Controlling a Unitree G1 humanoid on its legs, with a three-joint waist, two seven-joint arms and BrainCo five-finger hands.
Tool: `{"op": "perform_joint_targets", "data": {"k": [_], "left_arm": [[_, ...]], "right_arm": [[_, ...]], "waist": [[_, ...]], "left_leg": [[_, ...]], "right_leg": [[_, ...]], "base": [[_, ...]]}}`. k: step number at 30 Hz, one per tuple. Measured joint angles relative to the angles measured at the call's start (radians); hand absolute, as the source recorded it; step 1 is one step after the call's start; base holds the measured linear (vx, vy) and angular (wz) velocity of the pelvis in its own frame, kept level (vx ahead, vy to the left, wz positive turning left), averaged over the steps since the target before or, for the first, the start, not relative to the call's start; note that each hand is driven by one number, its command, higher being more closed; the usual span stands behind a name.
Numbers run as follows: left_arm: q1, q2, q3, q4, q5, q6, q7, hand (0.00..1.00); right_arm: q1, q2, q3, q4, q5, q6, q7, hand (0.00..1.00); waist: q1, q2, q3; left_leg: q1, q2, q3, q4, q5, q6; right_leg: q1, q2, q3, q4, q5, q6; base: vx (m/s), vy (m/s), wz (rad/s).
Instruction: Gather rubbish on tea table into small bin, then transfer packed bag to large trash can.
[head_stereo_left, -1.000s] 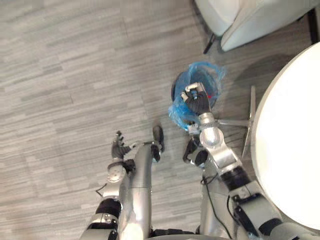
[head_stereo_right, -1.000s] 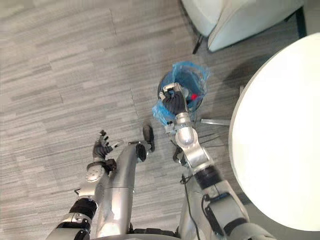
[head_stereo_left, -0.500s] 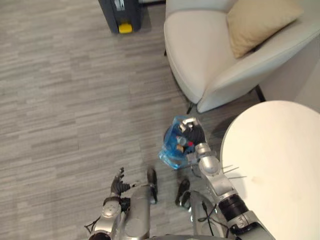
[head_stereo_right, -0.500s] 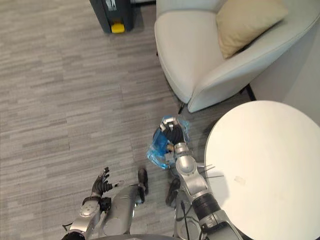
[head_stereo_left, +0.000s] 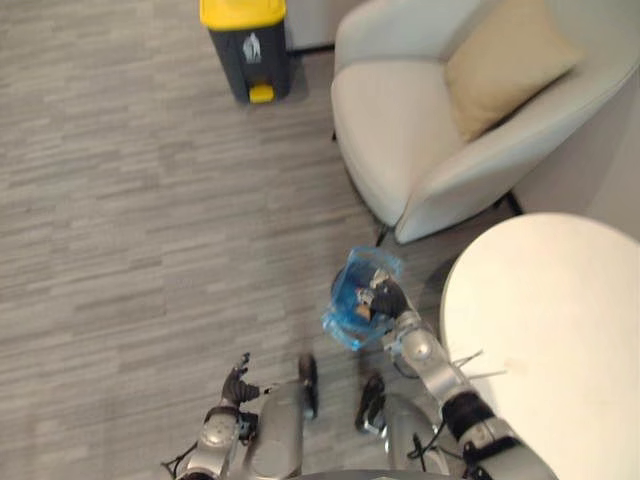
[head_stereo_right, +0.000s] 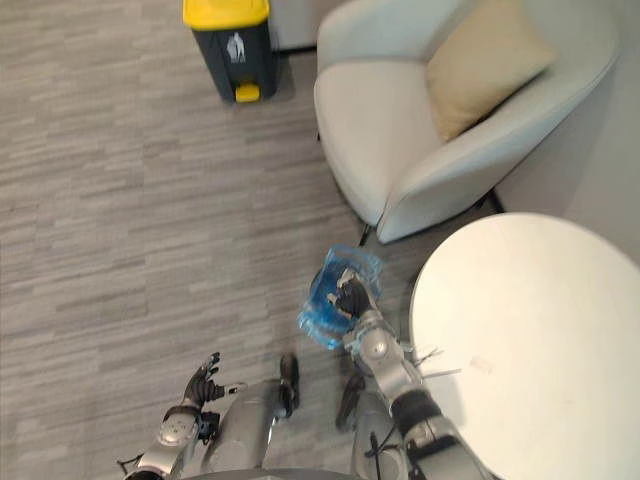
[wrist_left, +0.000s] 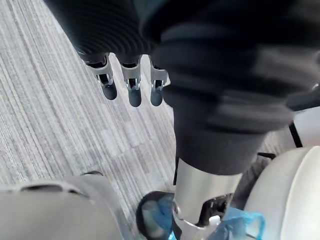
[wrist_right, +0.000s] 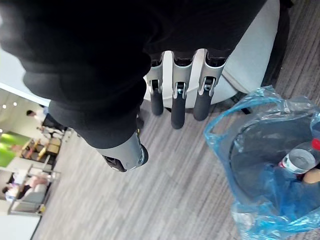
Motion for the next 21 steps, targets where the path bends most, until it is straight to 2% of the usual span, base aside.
{"op": "perform_joint_targets", "data": {"k": [2, 3, 4, 5, 9, 12, 15, 16, 17, 21], "left_arm": [[-0.072, -0.001, -0.001, 0.0, -0.03, -0.004, 0.024, 0.0], [-0.09, -0.004, 0.001, -0.003, -0.041, -0.005, 0.027, 0.0], [-0.112, -0.014, 0.012, -0.005, -0.061, -0.011, 0.039, 0.0], [-0.158, -0.031, 0.036, -0.016, -0.076, -0.015, 0.046, 0.0], [-0.254, -0.098, 0.118, -0.126, -0.129, -0.043, 0.077, 0.0], [-0.274, -0.131, 0.146, -0.196, -0.163, -0.056, 0.088, 0.0], [-0.278, -0.116, 0.154, -0.265, -0.184, -0.066, 0.092, 0.0], [-0.278, -0.105, 0.154, -0.269, -0.192, -0.068, 0.096, 0.0], [-0.277, -0.101, 0.154, -0.269, -0.192, -0.067, 0.098, 0.0], [-0.273, -0.09, 0.148, -0.257, -0.201, -0.062, 0.106, 0.0]], "right_arm": [[-0.078, -0.01, 0.001, 0.047, -0.037, 0.017, -0.024, 0.0], [-0.091, -0.022, 0.003, 0.052, -0.04, 0.023, -0.026, 0.0], [-0.109, -0.025, 0.006, 0.051, -0.049, 0.029, -0.031, 0.0], [-0.144, -0.034, 0.004, 0.051, -0.068, 0.037, -0.045, 0.0], [-0.267, -0.077, 0.042, 0.042, -0.077, 0.056, -0.078, 0.0], [-0.348, -0.082, 0.042, 0.042, -0.077, 0.074, -0.096, 0.0], [-0.421, -0.087, 0.042, 0.043, -0.076, 0.08, -0.128, 0.0], [-0.453, -0.092, 0.042, 0.045, -0.075, 0.08, -0.141, 0.0], [-0.467, -0.096, 0.042, 0.047, -0.073, 0.081, -0.145, 1.0], [-0.518, -0.131, 0.042, 0.114, -0.031, 0.087, -0.175, 1.0]], "waist": [[0.0, 0.0, 0.016], [0.003, 0.0, 0.02], [0.026, 0.005, 0.03], [0.023, 0.006, 0.064], [0.021, 0.011, 0.108], [0.026, 0.011, 0.123], [0.027, 0.01, 0.123], [0.03, 0.01, 0.123], [0.03, 0.011, 0.123], [0.042, 0.011, 0.123]], "left_leg": [[-0.123, 0.0, -0.001, 0.021, 0.016, -0.013], [-0.164, 0.006, -0.019, 0.091, 0.007, 0.002], [-0.207, 0.026, -0.04, 0.172, -0.066, 0.03], [-0.261, 0.02, -0.034, 0.2, -0.07, 0.027], [-0.491, 0.013, -0.039, 0.3, -0.075, 0.032], [-0.635, 0.01, -0.042, 0.393, -0.087, 0.044], [-0.742, 0.003, -0.045, 0.48, -0.109, 0.04], [-0.777, 0.003, -0.046, 0.5, -0.115, 0.04], [-0.794, 0.003, -0.047, 0.506, -0.115, 0.041], [-0.854, 0.006, -0.048, 0.521, -0.114, 0.04]], "right_leg": [[-0.123, -0.007, 0.001, 0.004, 0.001, -0.001], [-0.154, -0.01, 0.001, 0.016, 0.004, -0.005], [-0.215, -0.013, -0.002, 0.058, 0.022, -0.008], [-0.274, -0.026, 0.009, 0.092, 0.03, -0.002], [-0.497, -0.051, 0.021, 0.196, 0.029, -0.003], [-0.639, -0.078, 0.026, 0.305, 0.009, -0.022], [-0.75, -0.108, 0.041, 0.412, -0.035, -0.032], [-0.788, -0.111, 0.046, 0.436, -0.047, -0.025], [-0.805, -0.112, 0.047, 0.443, -0.049, -0.026], [-0.868, -0.116, 0.048, 0.467, -0.052, -0.03]], "base": [[-0.17, -0.024, 0.2], [-0.16, 0.008, -0.25], [-0.14, 0.025, -0.34], [-0.13, 0.033, -0.29], [-0.09, 0.051, 0.08], [-0.06, 0.031, 0.15], [-0.07, 0.016, 0.2], [-0.07, 0.011, 0.06], [-0.09, 0.017, 0.03], [-0.1, 0.035, 0.02]]}}
